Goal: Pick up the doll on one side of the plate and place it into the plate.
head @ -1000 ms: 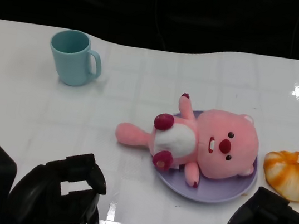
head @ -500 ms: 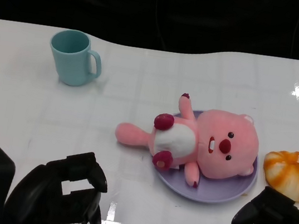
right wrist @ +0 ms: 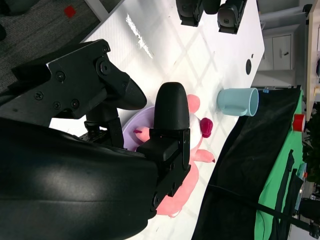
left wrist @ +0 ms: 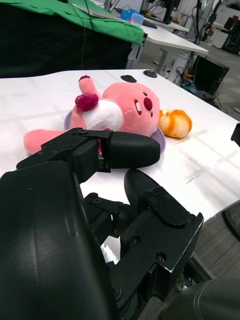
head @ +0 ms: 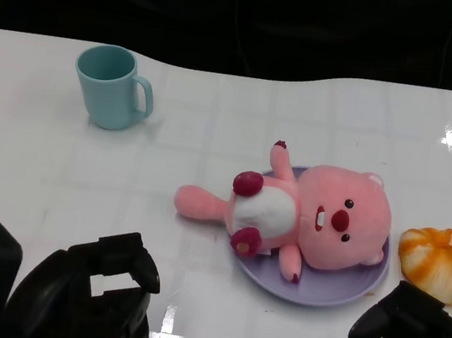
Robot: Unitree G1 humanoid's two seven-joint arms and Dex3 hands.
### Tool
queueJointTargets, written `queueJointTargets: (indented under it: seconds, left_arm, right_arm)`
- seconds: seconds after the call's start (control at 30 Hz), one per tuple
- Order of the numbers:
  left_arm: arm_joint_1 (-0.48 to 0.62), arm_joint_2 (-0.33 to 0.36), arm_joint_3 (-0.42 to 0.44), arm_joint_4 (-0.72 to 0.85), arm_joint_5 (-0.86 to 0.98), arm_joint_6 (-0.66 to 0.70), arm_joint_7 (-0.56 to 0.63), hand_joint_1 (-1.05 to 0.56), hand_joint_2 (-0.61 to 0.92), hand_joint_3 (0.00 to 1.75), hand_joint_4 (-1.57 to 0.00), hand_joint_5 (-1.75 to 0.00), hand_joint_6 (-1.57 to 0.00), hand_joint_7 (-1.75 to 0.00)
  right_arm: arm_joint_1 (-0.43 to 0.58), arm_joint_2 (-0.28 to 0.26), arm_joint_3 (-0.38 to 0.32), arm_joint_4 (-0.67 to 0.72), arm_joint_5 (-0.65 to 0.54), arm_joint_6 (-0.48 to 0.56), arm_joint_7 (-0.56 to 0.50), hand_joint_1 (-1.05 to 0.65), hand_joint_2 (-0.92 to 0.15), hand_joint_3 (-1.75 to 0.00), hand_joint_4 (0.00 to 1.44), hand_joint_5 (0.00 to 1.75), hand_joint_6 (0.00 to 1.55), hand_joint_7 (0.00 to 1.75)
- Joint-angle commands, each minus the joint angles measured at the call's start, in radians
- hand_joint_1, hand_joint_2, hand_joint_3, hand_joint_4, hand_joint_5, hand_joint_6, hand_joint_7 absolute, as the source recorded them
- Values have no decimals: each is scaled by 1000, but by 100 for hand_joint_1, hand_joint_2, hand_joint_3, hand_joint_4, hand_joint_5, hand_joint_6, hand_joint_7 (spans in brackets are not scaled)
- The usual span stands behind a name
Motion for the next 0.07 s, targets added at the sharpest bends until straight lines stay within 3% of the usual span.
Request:
queueJointTargets:
  seconds: [0.03,0.07]
  left_arm:
    - [1,16,7,2,-3,4,-14,-14,47,129,-78,-175,-70,-158]
    - [0,17,7,4,-4,2,-17,-14,47,129,-78,-175,-69,-158]
  right_arm:
    - [-2,-1,1,-12,2,-3,-5,-8,-68,-106,55,175,45,156]
    - [-3,-1,1,-12,3,-1,-5,-8,-68,-106,55,175,45,156]
